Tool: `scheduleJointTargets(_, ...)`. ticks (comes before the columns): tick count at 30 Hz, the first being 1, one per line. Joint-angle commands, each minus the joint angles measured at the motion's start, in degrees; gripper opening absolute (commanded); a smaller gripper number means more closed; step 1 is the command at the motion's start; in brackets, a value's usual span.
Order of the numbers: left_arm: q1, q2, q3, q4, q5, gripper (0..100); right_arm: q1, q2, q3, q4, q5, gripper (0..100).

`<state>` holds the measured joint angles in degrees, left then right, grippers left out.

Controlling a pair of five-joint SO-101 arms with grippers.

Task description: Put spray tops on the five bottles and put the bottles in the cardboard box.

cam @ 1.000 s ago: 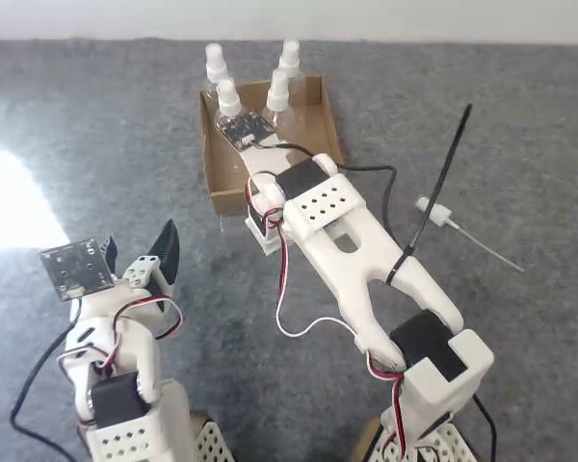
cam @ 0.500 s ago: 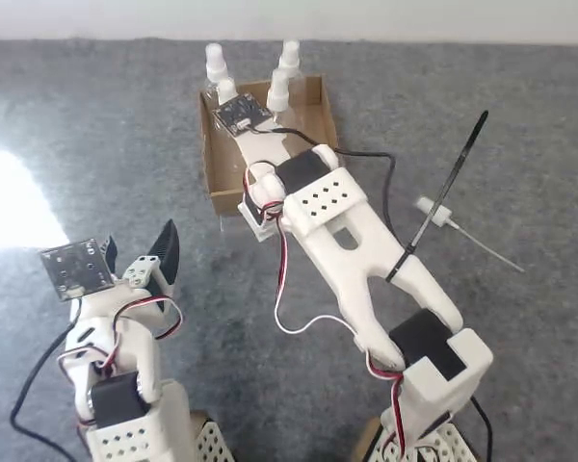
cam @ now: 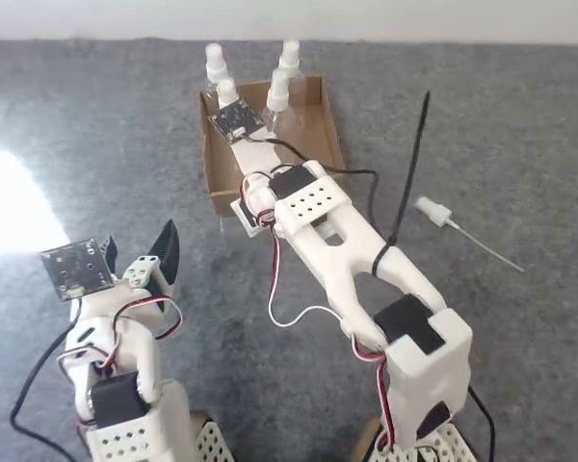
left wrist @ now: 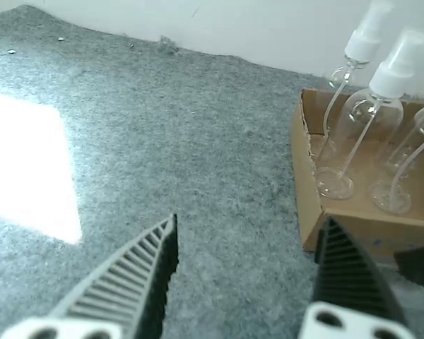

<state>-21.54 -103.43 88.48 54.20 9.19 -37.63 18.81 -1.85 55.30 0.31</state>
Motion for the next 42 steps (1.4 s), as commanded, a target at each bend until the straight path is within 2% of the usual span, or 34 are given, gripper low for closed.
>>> scheduleJointTargets(1,0.18,-0.79,-0.57,-1.32,0.26,29,1.36,1.8,-0.62,-5.14,0.44,0.7)
scheduleJointTargets(8,0.0,-0.79,-0.57,-1.32,0.26,29,2.15,6.02,-0.62,-7.34,0.79,0.7)
scheduleJointTargets(18,0.0,-0.79,-0.57,-1.32,0.26,29,-0.75,1.71,-0.79,8.31,0.97,0.7)
scheduleJointTargets(27,0.0,-0.79,-0.57,-1.32,0.26,29,-1.27,-8.04,-0.79,19.03,1.05,0.7)
scheduleJointTargets(35,0.0,-0.79,-0.57,-1.32,0.26,29,-3.91,-17.45,-0.62,22.73,0.53,1.3)
scheduleJointTargets(38,0.0,-0.79,-0.57,-1.32,0.26,29,-4.53,-18.15,-0.62,22.99,0.18,8.6)
scheduleJointTargets(42,0.0,-0.79,-0.57,-1.32,0.26,29,-4.97,-17.98,0.88,22.55,-5.8,25.1)
